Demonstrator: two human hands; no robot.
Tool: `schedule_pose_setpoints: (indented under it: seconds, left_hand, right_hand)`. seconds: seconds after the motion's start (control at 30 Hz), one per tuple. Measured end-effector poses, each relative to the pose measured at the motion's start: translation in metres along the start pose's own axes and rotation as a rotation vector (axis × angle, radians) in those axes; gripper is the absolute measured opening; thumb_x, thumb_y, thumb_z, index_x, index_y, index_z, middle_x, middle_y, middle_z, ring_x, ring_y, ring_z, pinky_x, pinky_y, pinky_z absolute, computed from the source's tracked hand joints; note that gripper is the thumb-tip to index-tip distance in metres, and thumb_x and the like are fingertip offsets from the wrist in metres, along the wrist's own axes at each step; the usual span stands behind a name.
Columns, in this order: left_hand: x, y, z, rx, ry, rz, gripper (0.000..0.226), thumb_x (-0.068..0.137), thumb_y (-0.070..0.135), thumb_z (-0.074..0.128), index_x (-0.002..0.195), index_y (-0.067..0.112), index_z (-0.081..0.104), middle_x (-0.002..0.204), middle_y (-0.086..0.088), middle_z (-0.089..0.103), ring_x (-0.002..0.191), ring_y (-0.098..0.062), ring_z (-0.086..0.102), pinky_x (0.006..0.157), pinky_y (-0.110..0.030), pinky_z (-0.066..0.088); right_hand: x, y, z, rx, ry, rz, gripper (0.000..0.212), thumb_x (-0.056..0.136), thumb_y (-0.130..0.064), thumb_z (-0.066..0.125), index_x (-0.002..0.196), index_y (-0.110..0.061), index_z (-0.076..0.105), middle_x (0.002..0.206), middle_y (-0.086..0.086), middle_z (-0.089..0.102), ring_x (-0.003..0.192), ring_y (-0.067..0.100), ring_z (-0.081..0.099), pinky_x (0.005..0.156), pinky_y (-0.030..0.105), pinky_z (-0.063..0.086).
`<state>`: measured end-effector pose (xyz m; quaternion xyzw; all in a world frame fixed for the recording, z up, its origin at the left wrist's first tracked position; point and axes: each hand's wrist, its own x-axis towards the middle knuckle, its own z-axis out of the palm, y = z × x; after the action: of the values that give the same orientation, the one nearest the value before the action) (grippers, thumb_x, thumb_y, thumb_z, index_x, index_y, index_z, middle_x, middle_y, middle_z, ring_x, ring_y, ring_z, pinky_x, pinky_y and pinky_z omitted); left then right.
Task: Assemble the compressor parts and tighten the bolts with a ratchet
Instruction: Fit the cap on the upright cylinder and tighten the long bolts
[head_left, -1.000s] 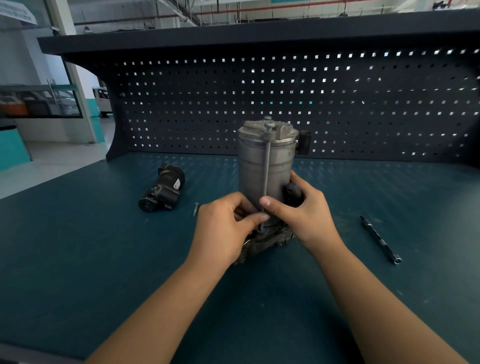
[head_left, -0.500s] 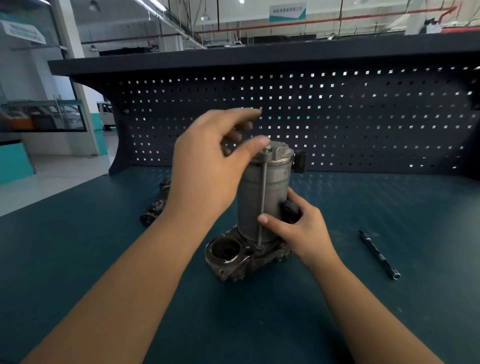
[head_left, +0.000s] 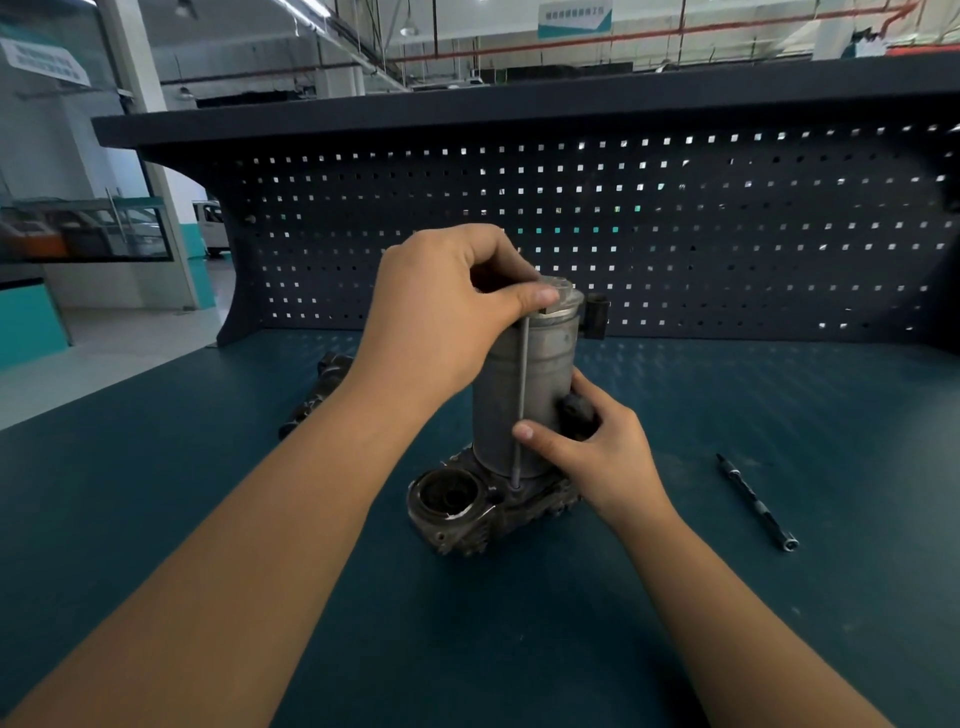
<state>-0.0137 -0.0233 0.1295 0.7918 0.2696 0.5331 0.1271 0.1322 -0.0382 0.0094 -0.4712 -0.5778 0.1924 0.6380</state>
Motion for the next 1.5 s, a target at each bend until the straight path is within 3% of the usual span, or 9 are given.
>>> schedule_pose_setpoints:
  seconds: [0.1, 0.23, 0.4, 0.5, 0.73, 0.93, 1.23, 1.33, 1.5]
  left_hand:
    - [0.001, -0.001, -0.002, 0.006, -0.017, 0.011, 0.01, 0.073, 0.027, 0.076, 0.07, 0.028, 0.067, 0.069, 0.017, 0.065, 0.069, 0.004, 0.061, 0.062, -0.006, 0.045]
    - [0.0, -0.002, -0.001, -0.019, -0.02, 0.013, 0.009, 0.076, 0.026, 0.075, 0.071, 0.027, 0.067, 0.07, 0.015, 0.067, 0.069, 0.002, 0.062, 0.065, -0.011, 0.049]
    - [-0.003, -0.004, 0.003, -0.076, -0.013, 0.015, 0.015, 0.077, 0.022, 0.074, 0.068, 0.025, 0.062, 0.073, 0.011, 0.067, 0.07, -0.002, 0.062, 0.067, -0.02, 0.052]
    - [-0.004, -0.006, 0.005, -0.118, -0.003, 0.014, 0.014, 0.077, 0.02, 0.074, 0.069, 0.022, 0.062, 0.074, 0.014, 0.067, 0.071, 0.0, 0.062, 0.069, -0.022, 0.053]
    - [-0.008, -0.007, 0.004, -0.063, 0.024, 0.082, 0.009, 0.078, 0.026, 0.072, 0.072, 0.025, 0.066, 0.078, 0.019, 0.066, 0.074, 0.005, 0.059, 0.062, -0.006, 0.043]
    - [-0.008, -0.01, 0.003, -0.056, 0.019, 0.082, 0.005, 0.083, 0.023, 0.068, 0.077, 0.024, 0.067, 0.078, 0.019, 0.065, 0.073, 0.007, 0.058, 0.061, -0.004, 0.04]
    - [0.001, -0.017, -0.017, -0.072, -0.177, 0.074, 0.029, 0.087, 0.014, 0.062, 0.087, 0.042, 0.065, 0.084, 0.028, 0.066, 0.087, 0.009, 0.06, 0.08, -0.015, 0.049]
    - [0.008, -0.016, -0.017, -0.079, -0.181, 0.064, 0.025, 0.086, 0.015, 0.063, 0.09, 0.039, 0.066, 0.082, 0.018, 0.069, 0.083, 0.007, 0.062, 0.08, -0.016, 0.049]
    - [0.013, -0.013, -0.016, -0.088, -0.18, 0.038, 0.01, 0.08, 0.023, 0.07, 0.077, 0.033, 0.071, 0.077, 0.02, 0.069, 0.075, 0.005, 0.064, 0.074, -0.017, 0.052]
  right_hand:
    - [0.0, -0.001, 0.002, 0.004, 0.01, 0.016, 0.067, 0.055, -0.047, 0.077, 0.119, -0.035, 0.058, 0.104, -0.014, 0.07, 0.102, 0.0, 0.063, 0.083, 0.02, 0.051]
    - [-0.001, -0.002, 0.003, 0.022, 0.019, 0.02, 0.063, 0.054, -0.047, 0.077, 0.114, -0.038, 0.059, 0.102, -0.013, 0.071, 0.1, 0.003, 0.064, 0.084, 0.025, 0.053]
    - [-0.001, -0.003, 0.002, 0.018, 0.022, 0.039, 0.076, 0.053, -0.049, 0.077, 0.123, -0.028, 0.059, 0.106, -0.009, 0.07, 0.103, 0.005, 0.064, 0.088, 0.033, 0.054]
    - [-0.002, -0.004, 0.001, 0.021, 0.015, 0.044, 0.075, 0.052, -0.05, 0.076, 0.121, -0.027, 0.059, 0.106, -0.007, 0.071, 0.102, 0.006, 0.064, 0.087, 0.033, 0.054]
    - [-0.001, -0.002, 0.0, 0.024, 0.001, 0.049, 0.062, 0.052, -0.05, 0.076, 0.11, -0.038, 0.06, 0.104, -0.007, 0.071, 0.1, 0.006, 0.065, 0.087, 0.034, 0.054]
    - [-0.001, -0.001, 0.0, 0.042, -0.004, 0.028, 0.05, 0.057, -0.045, 0.075, 0.105, -0.042, 0.058, 0.099, -0.02, 0.07, 0.096, -0.001, 0.065, 0.078, 0.017, 0.052]
    - [0.0, 0.003, 0.0, 0.077, -0.009, 0.029, 0.054, 0.061, -0.045, 0.073, 0.113, -0.034, 0.059, 0.105, -0.011, 0.071, 0.102, 0.004, 0.064, 0.084, 0.02, 0.052]
    - [0.0, 0.005, -0.001, 0.08, -0.008, 0.034, 0.056, 0.061, -0.045, 0.073, 0.114, -0.034, 0.06, 0.105, -0.013, 0.071, 0.101, 0.004, 0.065, 0.083, 0.021, 0.052]
    - [0.001, 0.004, -0.001, 0.084, -0.013, 0.041, 0.061, 0.059, -0.046, 0.074, 0.116, -0.032, 0.06, 0.106, -0.012, 0.071, 0.103, 0.005, 0.064, 0.086, 0.024, 0.052]
